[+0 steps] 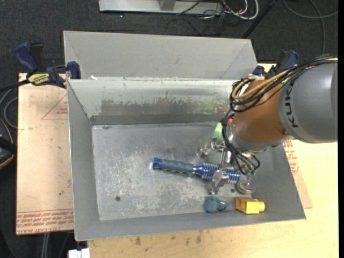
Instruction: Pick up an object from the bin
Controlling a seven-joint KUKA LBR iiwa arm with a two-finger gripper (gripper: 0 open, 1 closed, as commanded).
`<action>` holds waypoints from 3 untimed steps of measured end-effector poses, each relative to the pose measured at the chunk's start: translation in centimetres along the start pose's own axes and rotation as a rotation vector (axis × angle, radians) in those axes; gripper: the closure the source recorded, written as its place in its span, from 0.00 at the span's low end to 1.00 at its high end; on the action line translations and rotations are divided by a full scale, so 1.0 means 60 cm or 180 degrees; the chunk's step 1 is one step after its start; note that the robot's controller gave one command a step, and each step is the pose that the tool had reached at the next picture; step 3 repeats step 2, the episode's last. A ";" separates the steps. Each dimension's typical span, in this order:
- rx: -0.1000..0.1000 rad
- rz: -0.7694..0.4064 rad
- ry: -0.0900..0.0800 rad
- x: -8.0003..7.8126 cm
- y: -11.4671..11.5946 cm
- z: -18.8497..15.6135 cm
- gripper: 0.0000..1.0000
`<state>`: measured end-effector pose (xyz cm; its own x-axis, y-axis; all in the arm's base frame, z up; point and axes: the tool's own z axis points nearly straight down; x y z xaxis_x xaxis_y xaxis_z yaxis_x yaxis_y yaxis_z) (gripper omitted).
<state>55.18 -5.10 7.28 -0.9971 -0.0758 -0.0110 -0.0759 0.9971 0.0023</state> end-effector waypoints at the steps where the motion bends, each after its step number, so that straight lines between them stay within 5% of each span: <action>1: 0.0011 -0.0017 -0.0022 -0.005 0.000 -0.008 1.00; 2: 0.0008 0.0117 0.0004 -0.019 0.025 -0.218 1.00; 3: 0.0008 0.0117 0.0004 -0.019 0.025 -0.218 1.00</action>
Offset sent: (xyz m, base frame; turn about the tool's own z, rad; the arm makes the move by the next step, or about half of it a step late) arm 0.0000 0.0000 0.0000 0.0000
